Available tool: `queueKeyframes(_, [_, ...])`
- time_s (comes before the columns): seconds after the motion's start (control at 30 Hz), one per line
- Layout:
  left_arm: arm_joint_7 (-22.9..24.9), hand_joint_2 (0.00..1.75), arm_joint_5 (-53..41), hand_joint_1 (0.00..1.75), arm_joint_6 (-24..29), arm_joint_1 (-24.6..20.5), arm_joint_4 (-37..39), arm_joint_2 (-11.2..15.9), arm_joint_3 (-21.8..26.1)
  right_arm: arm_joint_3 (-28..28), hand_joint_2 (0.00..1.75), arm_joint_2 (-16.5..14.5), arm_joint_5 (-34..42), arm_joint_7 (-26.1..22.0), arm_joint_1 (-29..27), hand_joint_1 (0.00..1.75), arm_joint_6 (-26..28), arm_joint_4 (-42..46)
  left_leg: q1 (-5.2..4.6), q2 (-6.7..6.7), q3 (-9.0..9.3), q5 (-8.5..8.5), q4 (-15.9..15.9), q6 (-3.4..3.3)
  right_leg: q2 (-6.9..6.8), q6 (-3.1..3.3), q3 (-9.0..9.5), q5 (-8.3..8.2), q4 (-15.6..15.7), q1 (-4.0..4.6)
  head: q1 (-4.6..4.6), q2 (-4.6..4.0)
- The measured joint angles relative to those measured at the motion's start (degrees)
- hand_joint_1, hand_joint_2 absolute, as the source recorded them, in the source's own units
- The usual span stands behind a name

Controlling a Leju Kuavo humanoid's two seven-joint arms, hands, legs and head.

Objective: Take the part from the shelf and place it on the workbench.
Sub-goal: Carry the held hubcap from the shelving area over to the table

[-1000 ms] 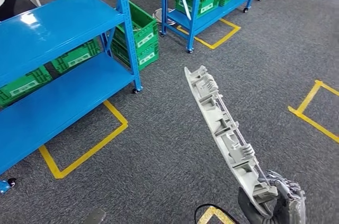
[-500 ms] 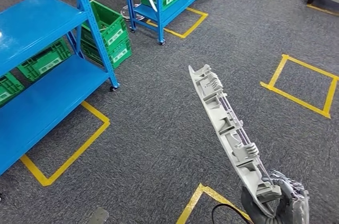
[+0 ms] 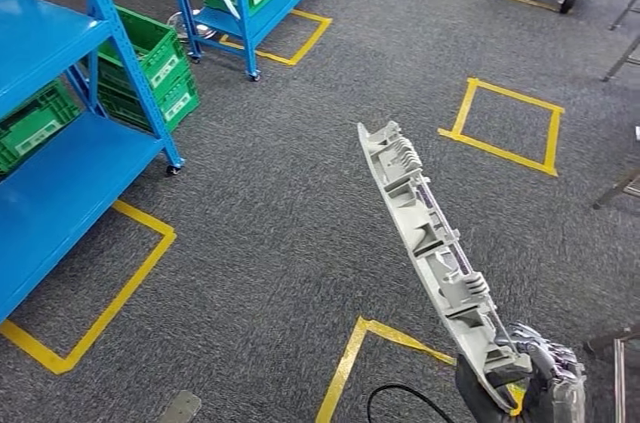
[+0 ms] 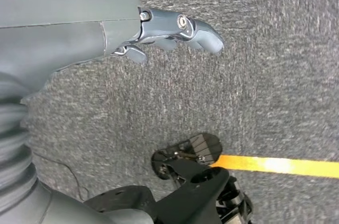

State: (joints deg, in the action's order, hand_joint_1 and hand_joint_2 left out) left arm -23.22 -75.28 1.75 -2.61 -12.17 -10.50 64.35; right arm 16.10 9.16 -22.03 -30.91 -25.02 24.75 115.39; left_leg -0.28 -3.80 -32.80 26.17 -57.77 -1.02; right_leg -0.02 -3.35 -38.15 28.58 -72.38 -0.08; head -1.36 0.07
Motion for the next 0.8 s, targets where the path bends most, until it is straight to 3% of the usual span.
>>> queueKeyframes(0.03, [-0.01, 1.75, -0.04, 0.00, 0.05, -0.04, 0.00, -0.01, 0.00, -0.04, 1.75, -0.01, 0.02, -0.09, 0.02, 1.75, -0.07, 0.01, -0.15, -0.63, -0.42, -0.32, 0.00, 0.06, -0.90, 0.44, 3.13, -0.76, 3.88, 0.22, 0.02, 0.00])
queueKeyframes(0.1, [0.00, 1.75, -0.13, 0.00, 0.20, -0.05, 0.00, -0.03, 0.01, -0.16, 1.75, -0.03, 0.06, -0.34, 0.15, 1.75, -0.30, 0.03, -0.28, -1.81, -0.89, -0.95, 0.03, 0.43, -2.95, 1.29, 8.73, -0.23, 11.99, 0.97, 0.07, 0.00])
queueKeyframes(0.17, [-0.01, 1.75, -0.17, 0.00, 0.30, -0.11, 0.00, -0.12, 0.02, -0.34, 1.75, -0.07, 0.08, -0.60, 0.16, 1.75, -0.48, 0.05, -0.06, -2.98, -0.98, -1.56, 0.11, 1.04, -3.37, 1.94, 10.27, 0.59, 15.42, 1.74, -0.08, 0.00])
queueKeyframes(0.2, [-0.05, 1.75, -0.17, 0.00, 0.31, -0.16, 0.00, -0.21, 0.02, -0.44, 1.75, -0.13, 0.08, -0.70, 0.09, 1.75, -0.51, 0.08, 0.09, -3.47, -1.03, -1.77, 0.12, 1.35, -2.77, 2.28, 10.00, 0.12, 15.74, 1.83, -0.16, 0.00])
queueKeyframes(0.27, [-0.17, 1.75, -0.17, 0.00, 0.30, -0.21, 0.00, -0.32, 0.02, -0.57, 1.75, -0.28, 0.08, -0.85, 0.04, 1.75, -0.51, 0.15, 0.36, -1.87, -1.60, -0.55, -1.04, 1.88, -1.65, 3.12, 9.85, -1.01, 16.46, 1.72, -0.22, 0.00])
queueKeyframes(0.37, [-0.39, 1.75, -0.22, 0.00, 0.21, 0.10, 0.00, -0.33, 0.02, -0.73, 1.75, -0.58, 0.09, -1.12, 0.22, 1.75, -0.54, 0.19, 0.49, 2.70, -4.96, 5.48, -9.77, 2.37, 0.26, 3.92, 8.80, -2.44, 16.70, 1.42, 0.04, 0.00])
queueKeyframes(0.4, [-0.49, 1.75, -0.26, 0.00, 0.16, 0.23, 0.00, -0.32, 0.02, -0.76, 1.75, -0.67, 0.10, -1.21, 0.22, 1.75, -0.56, 0.19, 0.48, 3.25, -6.10, 6.75, -12.88, 2.49, 1.00, 3.94, 8.34, -2.72, 16.60, 1.41, 0.12, 0.00])
queueKeyframes(0.43, [-0.61, 1.75, -0.30, 0.00, 0.12, 0.32, 0.00, -0.30, 0.02, -0.81, 1.75, -0.76, 0.09, -1.28, 0.19, 1.75, -0.57, 0.19, 0.48, 3.49, -6.56, 6.90, -14.53, 2.57, 1.76, 3.89, 7.95, -2.94, 16.47, 1.39, 0.14, 0.00])
queueKeyframes(0.47, [-0.73, 1.75, -0.33, 0.00, 0.10, 0.35, 0.00, -0.27, 0.02, -0.87, 1.75, -0.80, 0.10, -1.33, 0.16, 1.75, -0.58, 0.19, 0.48, 3.61, -6.10, 5.97, -14.24, 2.63, 2.53, 3.79, 7.59, -3.10, 16.25, 1.33, 0.13, 0.00])
queueKeyframes(0.5, [-0.84, 1.75, -0.39, 0.00, 0.09, 0.36, 0.00, -0.25, 0.02, -0.91, 1.75, -0.84, 0.10, -1.37, 0.14, 1.75, -0.61, 0.19, 0.52, 3.81, -4.64, 4.22, -11.97, 2.69, 3.29, 3.70, 7.30, -3.18, 15.99, 1.23, 0.14, 0.00])
queueKeyframes(0.57, [-0.97, 1.75, -0.54, 0.00, 0.08, 0.34, 0.01, -0.22, 0.02, -0.97, 1.75, -0.87, 0.04, -1.51, 0.16, 1.75, -0.63, 0.20, 0.84, 5.83, -0.60, 1.10, -5.20, 2.82, 4.64, 3.38, 6.45, -3.12, 15.17, 1.09, 0.15, 0.00])
queueKeyframes(0.63, [-1.03, 1.75, -0.67, 0.00, 0.08, 0.33, 0.02, -0.21, 0.02, -1.16, 1.75, -0.91, -0.54, -1.83, 0.20, 1.75, -0.26, 0.25, 1.20, 7.90, 1.42, 0.62, -1.23, 2.70, 5.94, 2.84, 5.35, -3.13, 14.14, 1.08, 0.12, 0.00])
queueKeyframes(0.67, [-1.04, 1.75, -0.69, 0.00, 0.07, 0.32, 0.02, -0.23, 0.02, -1.37, 1.75, -0.95, -1.34, -2.01, 0.15, 1.75, 0.24, 0.29, 1.23, 8.12, 1.48, 0.96, -0.80, 2.46, 6.58, 2.51, 4.76, -3.25, 13.76, 1.06, 0.08, 0.00])
queueKeyframes(0.7, [-1.05, 1.75, -0.69, 0.00, 0.07, 0.31, 0.02, -0.28, 0.02, -1.65, 1.75, -1.02, -2.62, -2.17, 0.04, 1.75, 1.01, 0.35, 1.34, 7.51, 1.27, 1.08, -0.58, 2.12, 7.23, 2.22, 4.41, -3.41, 13.51, 0.97, 0.07, 0.00])
queueKeyframes(0.73, [-1.07, 1.75, -0.69, 0.00, 0.08, 0.28, 0.02, -0.34, 0.03, -1.97, 1.75, -1.12, -4.17, -2.26, -0.13, 1.75, 1.95, 0.44, 1.37, 6.84, 1.19, 1.13, -0.45, 1.78, 7.04, 1.92, 3.91, -3.33, 13.18, 0.97, 0.06, 0.00])
queueKeyframes(0.8, [-1.08, 1.75, -0.67, 0.00, 0.12, 0.25, 0.02, -0.46, 0.04, -2.65, 1.75, -1.25, -8.78, -1.79, -0.29, 1.75, 4.73, 0.74, 1.51, 5.44, 1.15, 0.95, -0.30, 1.15, 4.48, 1.19, 2.21, -1.61, 10.17, 0.97, -0.28, 0.00])
